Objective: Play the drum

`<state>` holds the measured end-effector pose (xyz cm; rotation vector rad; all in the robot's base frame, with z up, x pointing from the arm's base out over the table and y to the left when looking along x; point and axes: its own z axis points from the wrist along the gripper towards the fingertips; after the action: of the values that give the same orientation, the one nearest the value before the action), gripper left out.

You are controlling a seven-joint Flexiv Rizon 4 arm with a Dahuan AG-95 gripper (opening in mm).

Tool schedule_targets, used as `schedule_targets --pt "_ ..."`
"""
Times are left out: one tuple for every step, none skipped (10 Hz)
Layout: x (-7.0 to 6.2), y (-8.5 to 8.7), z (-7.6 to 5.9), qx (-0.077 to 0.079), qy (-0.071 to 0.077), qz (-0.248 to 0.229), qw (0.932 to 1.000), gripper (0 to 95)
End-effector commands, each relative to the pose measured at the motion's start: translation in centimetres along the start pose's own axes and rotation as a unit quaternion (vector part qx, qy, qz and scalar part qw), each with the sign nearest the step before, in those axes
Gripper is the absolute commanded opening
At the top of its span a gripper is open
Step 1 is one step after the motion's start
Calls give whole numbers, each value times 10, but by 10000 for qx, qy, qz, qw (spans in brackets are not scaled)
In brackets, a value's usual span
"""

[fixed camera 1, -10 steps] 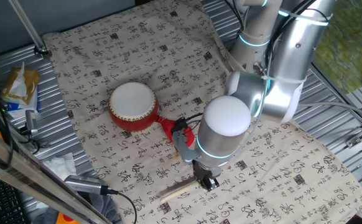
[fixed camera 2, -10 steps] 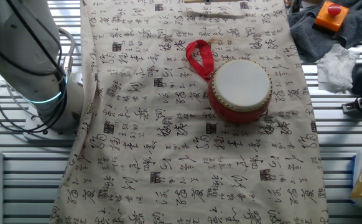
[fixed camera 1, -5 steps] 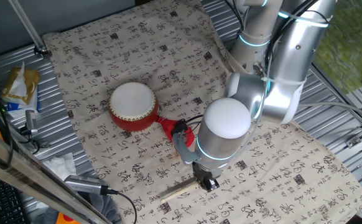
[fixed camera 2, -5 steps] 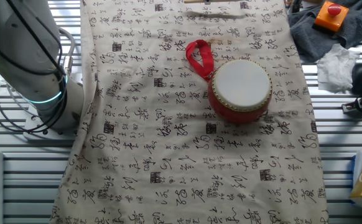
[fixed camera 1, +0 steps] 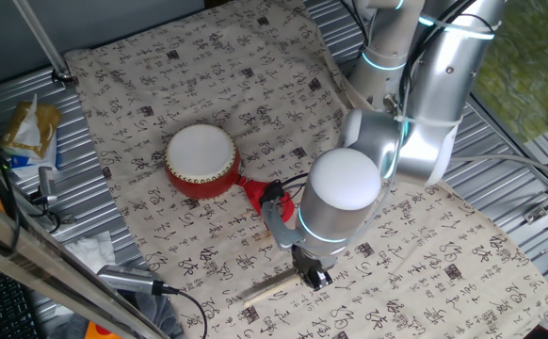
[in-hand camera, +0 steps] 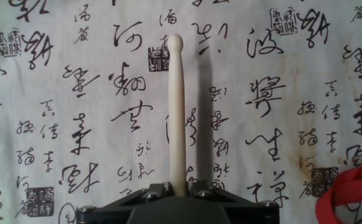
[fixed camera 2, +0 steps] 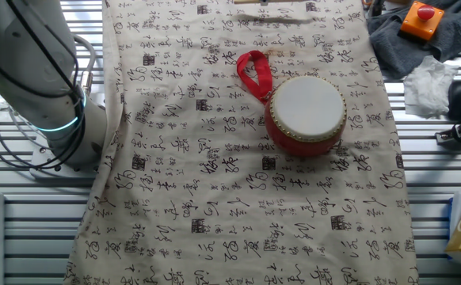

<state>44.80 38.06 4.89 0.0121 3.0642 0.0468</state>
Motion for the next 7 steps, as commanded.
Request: schedule_targets --pt "2 -5 -15 9 23 -159 9999 0" --pt "2 -6 -18 5 33 -226 9997 0" --pt "2 -6 -18 2 43 -308 9995 0" --pt "2 -6 -18 -2 62 -373 9993 0" --pt "2 -6 -18 -3 71 -425 9991 0" --pt "2 -6 -18 -22 58 -462 9989 0" --pt "2 -6 -18 -26 50 -537 9985 0"
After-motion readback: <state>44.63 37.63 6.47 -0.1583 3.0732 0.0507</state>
